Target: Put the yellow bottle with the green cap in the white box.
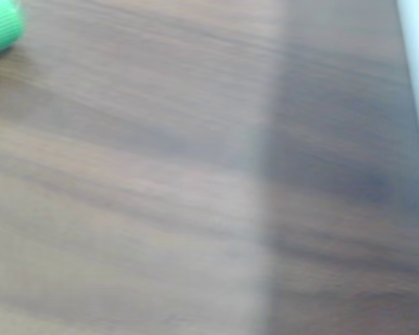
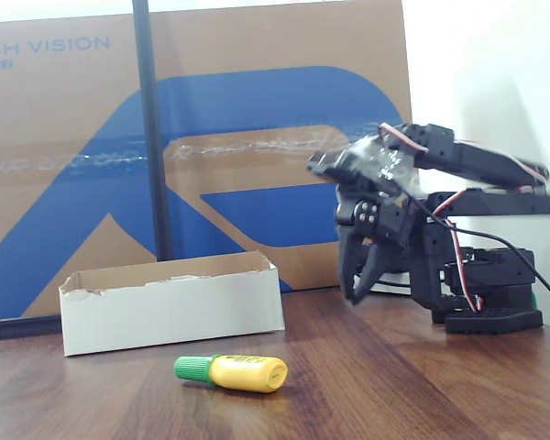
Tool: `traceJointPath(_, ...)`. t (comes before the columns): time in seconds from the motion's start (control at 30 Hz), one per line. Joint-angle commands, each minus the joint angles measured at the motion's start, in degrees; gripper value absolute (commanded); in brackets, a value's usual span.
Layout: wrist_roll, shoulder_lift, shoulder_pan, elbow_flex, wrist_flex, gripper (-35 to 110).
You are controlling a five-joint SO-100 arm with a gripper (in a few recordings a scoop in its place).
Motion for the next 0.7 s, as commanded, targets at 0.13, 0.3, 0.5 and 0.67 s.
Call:
traceJointPath(0.13, 0.35, -10.46, -1.05, -10.90, -5.45, 0)
traceJointPath(0.3, 1.05, -22.15, -2.90, -18.46, -9.32, 0)
traceJointPath(0.5, 0.53, -34.10, -5.54, -26.63, -13.18, 1)
traceJointPath(0.67, -1.23, -42.71, -6.33, -29.79, -19.25, 6)
